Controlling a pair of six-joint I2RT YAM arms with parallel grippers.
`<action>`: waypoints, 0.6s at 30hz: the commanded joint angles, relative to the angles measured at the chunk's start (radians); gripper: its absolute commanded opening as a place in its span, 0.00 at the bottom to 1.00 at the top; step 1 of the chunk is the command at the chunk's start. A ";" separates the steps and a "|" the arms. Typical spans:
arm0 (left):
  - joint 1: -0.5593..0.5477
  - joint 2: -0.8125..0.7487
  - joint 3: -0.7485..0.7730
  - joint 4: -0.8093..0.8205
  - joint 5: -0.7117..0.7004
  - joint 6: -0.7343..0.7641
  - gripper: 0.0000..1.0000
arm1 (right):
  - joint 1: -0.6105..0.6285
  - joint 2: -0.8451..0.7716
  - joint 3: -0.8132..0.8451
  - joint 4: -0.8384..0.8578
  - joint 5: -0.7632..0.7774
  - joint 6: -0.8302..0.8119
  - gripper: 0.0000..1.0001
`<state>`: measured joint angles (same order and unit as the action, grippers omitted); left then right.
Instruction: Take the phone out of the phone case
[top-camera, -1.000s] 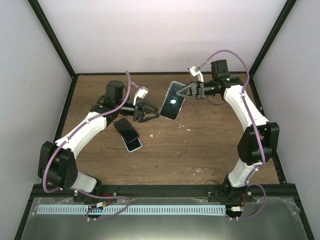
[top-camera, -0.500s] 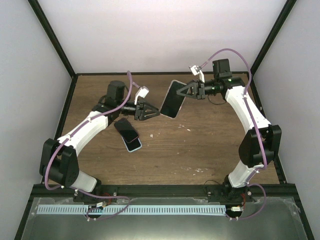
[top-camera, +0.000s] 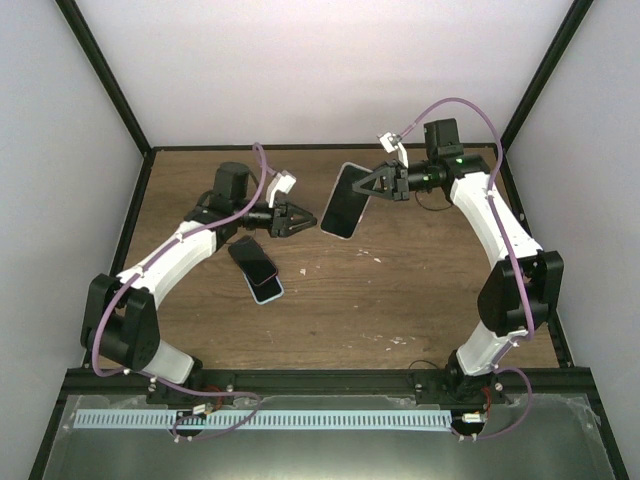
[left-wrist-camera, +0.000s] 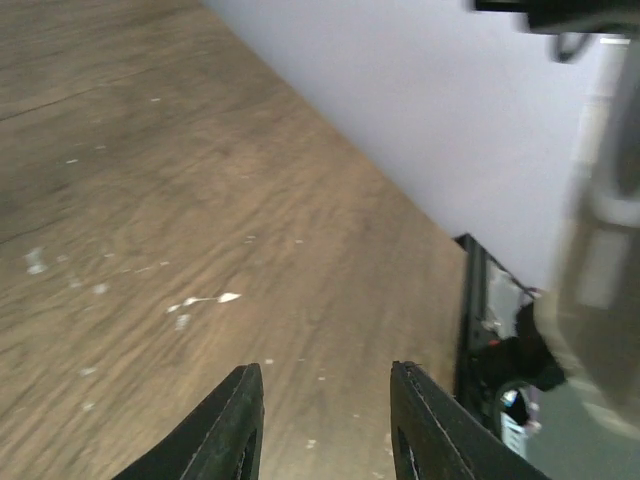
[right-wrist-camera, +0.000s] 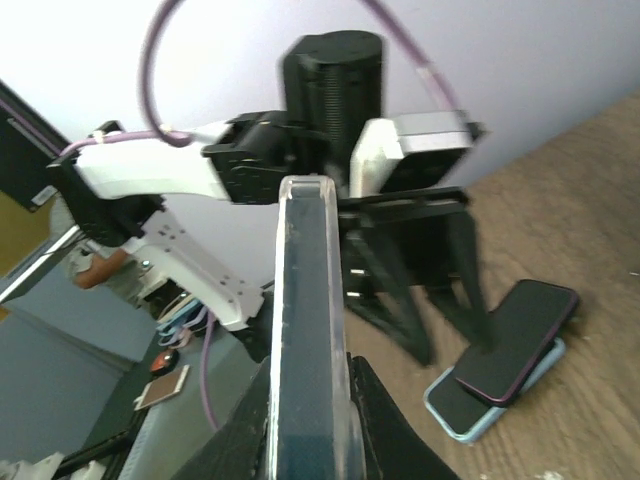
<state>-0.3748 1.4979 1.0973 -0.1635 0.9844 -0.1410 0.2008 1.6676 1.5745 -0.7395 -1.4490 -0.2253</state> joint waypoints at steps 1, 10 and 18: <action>0.005 0.033 0.021 -0.026 -0.133 0.024 0.37 | 0.030 -0.065 0.025 -0.046 -0.216 0.000 0.01; 0.097 -0.078 -0.041 -0.005 0.113 0.060 0.65 | 0.015 -0.113 -0.038 0.112 -0.081 0.132 0.01; 0.102 -0.227 -0.136 -0.054 0.236 0.116 0.71 | 0.012 -0.213 -0.243 0.433 -0.002 0.431 0.01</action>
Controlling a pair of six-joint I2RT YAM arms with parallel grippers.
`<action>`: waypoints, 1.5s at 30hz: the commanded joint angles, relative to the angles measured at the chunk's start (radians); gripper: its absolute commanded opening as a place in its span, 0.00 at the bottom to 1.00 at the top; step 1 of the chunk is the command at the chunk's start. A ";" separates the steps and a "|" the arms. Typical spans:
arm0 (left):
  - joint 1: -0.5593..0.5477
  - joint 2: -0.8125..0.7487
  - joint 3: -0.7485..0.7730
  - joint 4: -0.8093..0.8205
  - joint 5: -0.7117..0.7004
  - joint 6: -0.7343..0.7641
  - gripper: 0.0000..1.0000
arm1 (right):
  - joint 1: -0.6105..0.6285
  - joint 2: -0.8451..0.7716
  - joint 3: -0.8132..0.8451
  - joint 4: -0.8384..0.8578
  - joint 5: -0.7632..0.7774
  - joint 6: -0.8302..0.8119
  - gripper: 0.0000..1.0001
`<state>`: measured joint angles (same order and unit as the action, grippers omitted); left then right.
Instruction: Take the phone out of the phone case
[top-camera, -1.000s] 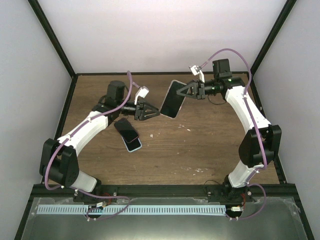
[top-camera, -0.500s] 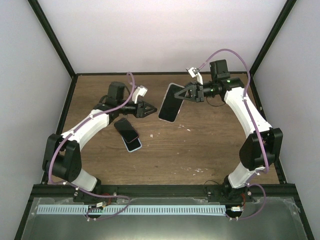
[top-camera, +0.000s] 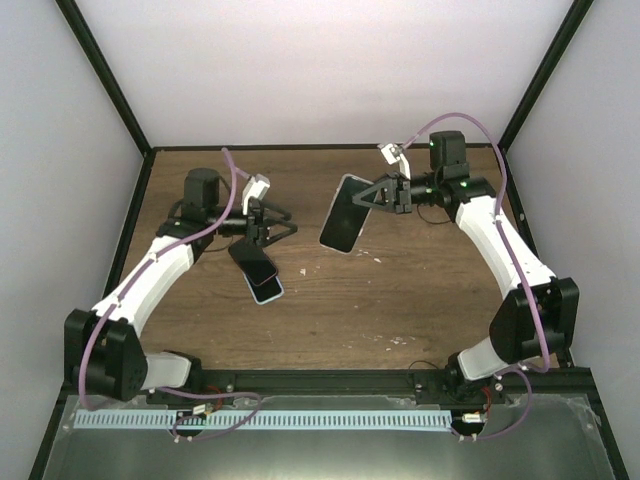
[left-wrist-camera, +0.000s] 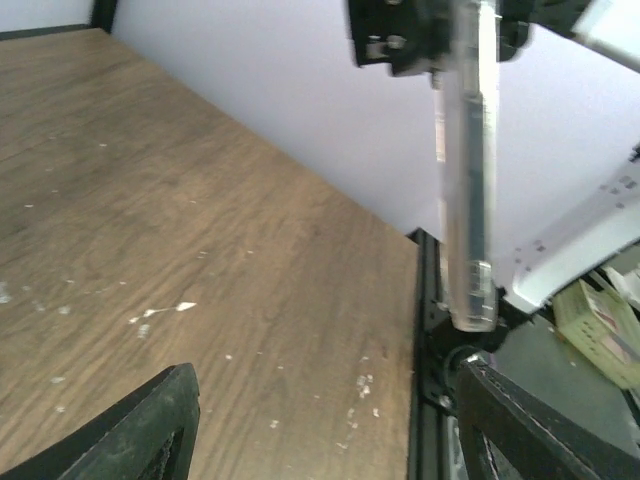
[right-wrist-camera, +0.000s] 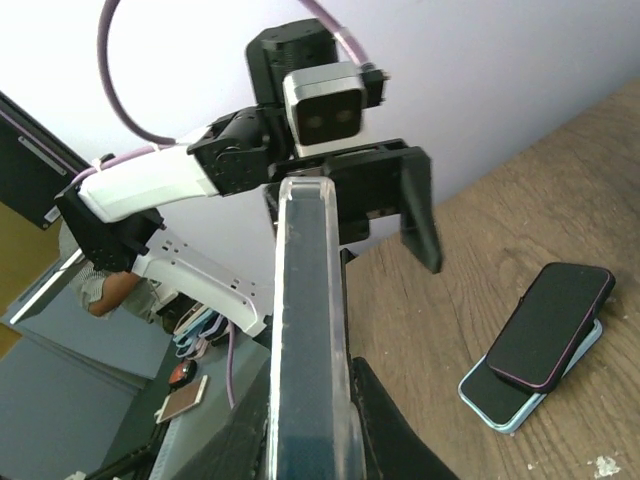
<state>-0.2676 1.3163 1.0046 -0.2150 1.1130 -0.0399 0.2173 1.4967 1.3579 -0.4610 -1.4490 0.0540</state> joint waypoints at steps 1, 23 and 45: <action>-0.004 -0.063 -0.061 0.005 0.111 0.002 0.70 | -0.004 -0.051 -0.044 0.160 0.007 0.165 0.01; -0.149 -0.103 -0.182 0.186 0.074 -0.245 0.66 | 0.002 -0.103 -0.167 0.280 -0.044 0.324 0.01; -0.172 -0.046 -0.147 0.256 0.022 -0.344 0.59 | 0.021 -0.117 -0.157 0.277 0.048 0.339 0.01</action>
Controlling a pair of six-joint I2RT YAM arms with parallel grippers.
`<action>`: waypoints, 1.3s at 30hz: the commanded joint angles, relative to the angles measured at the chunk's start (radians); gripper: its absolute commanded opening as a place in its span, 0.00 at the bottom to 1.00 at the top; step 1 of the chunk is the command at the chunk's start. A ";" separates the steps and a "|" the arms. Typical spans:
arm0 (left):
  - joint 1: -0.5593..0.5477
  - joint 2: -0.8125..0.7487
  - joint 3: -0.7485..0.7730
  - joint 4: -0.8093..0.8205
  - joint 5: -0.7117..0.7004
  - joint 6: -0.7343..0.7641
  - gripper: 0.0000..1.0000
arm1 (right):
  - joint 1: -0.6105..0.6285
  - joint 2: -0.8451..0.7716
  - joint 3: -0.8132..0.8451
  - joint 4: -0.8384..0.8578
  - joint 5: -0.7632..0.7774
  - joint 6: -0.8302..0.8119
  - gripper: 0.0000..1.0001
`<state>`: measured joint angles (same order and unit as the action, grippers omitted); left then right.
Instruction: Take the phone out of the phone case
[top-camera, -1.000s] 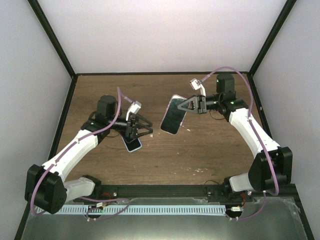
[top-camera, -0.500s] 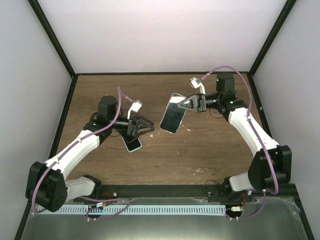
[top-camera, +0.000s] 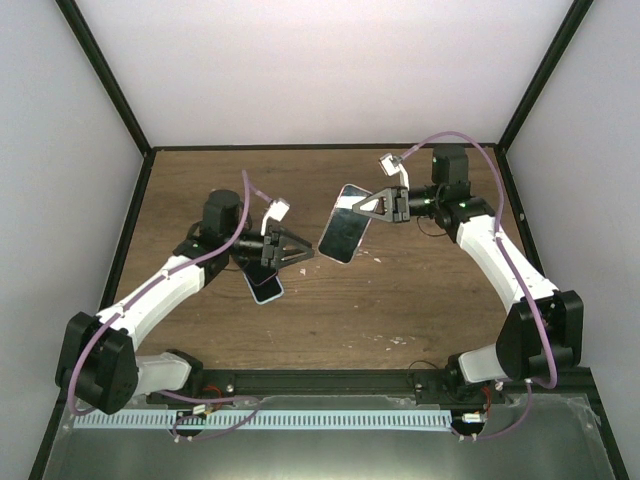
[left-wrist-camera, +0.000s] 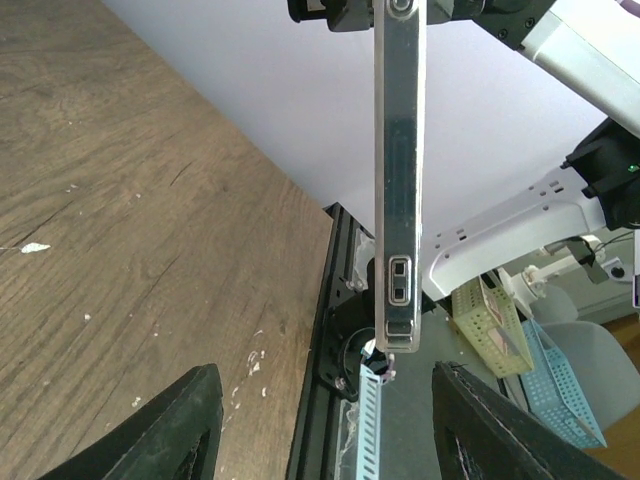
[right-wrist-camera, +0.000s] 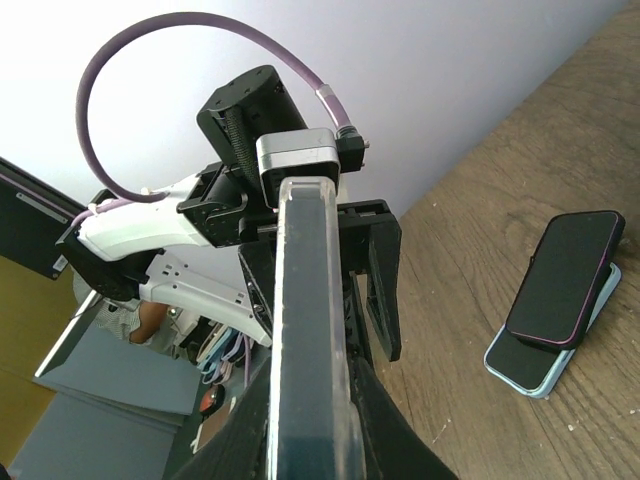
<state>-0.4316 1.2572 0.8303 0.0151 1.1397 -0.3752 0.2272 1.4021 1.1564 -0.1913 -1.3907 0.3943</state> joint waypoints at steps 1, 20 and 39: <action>-0.010 0.016 0.027 0.029 -0.004 -0.010 0.58 | 0.012 -0.023 0.044 0.006 -0.010 -0.003 0.01; -0.018 0.054 0.023 0.023 -0.070 -0.019 0.44 | 0.022 -0.045 0.046 0.011 -0.082 -0.009 0.01; 0.011 0.136 0.015 -0.041 -0.278 0.044 0.26 | 0.047 -0.082 0.040 0.106 -0.225 0.094 0.01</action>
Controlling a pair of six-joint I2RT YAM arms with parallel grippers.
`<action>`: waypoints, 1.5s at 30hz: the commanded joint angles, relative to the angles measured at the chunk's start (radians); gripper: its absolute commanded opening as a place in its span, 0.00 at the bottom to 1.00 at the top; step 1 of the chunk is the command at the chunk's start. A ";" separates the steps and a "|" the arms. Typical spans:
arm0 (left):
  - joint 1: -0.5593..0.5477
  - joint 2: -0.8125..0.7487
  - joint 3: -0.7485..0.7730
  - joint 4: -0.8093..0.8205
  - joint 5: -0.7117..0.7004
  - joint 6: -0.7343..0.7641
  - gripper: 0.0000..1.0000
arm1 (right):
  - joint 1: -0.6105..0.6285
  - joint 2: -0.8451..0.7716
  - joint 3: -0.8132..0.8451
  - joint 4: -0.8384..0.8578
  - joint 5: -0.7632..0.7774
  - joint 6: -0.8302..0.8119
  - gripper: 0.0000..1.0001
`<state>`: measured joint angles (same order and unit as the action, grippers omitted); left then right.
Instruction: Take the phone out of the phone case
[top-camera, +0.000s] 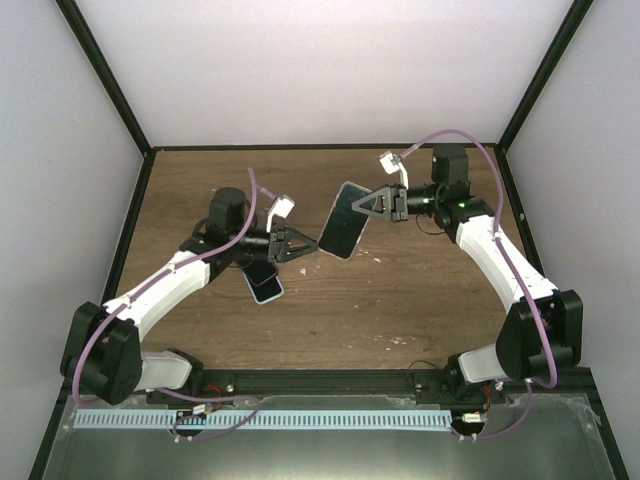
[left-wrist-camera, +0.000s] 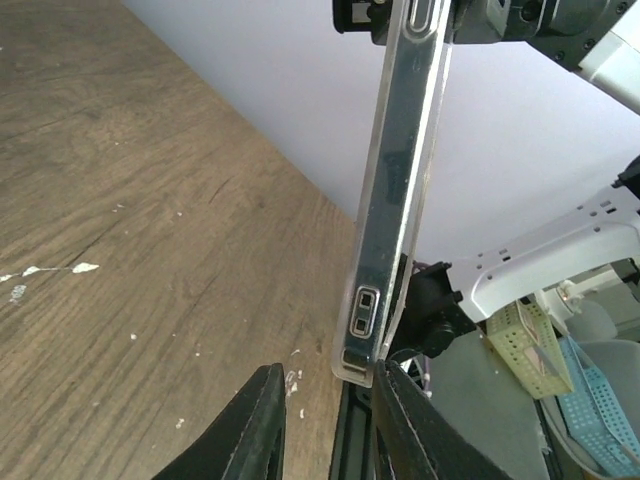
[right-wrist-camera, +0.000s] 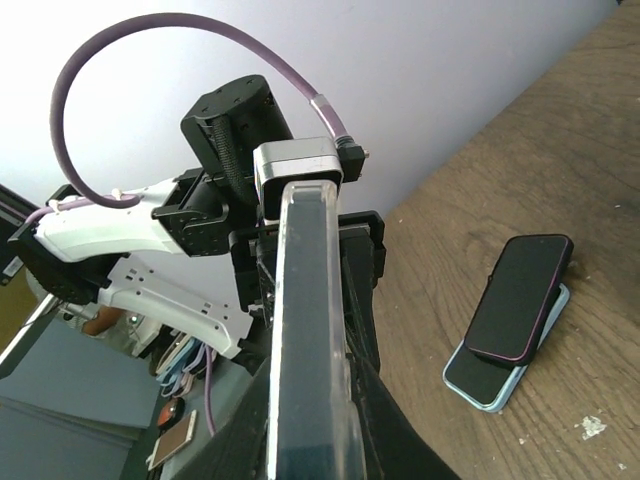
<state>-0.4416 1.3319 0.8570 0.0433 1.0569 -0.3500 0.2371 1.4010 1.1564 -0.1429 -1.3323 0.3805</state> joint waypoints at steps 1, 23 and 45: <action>0.029 0.066 -0.016 -0.066 -0.198 0.018 0.26 | 0.038 -0.082 0.040 0.058 -0.286 0.109 0.01; 0.009 -0.228 -0.060 -0.077 0.086 0.132 0.65 | 0.017 -0.050 0.092 -0.071 -0.216 -0.061 0.01; -0.068 -0.169 -0.011 0.012 0.087 0.069 0.59 | 0.043 -0.045 0.094 -0.108 -0.197 -0.106 0.01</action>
<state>-0.5011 1.1507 0.8135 0.0235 1.1305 -0.2871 0.2710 1.3621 1.1961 -0.2615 -1.5059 0.2802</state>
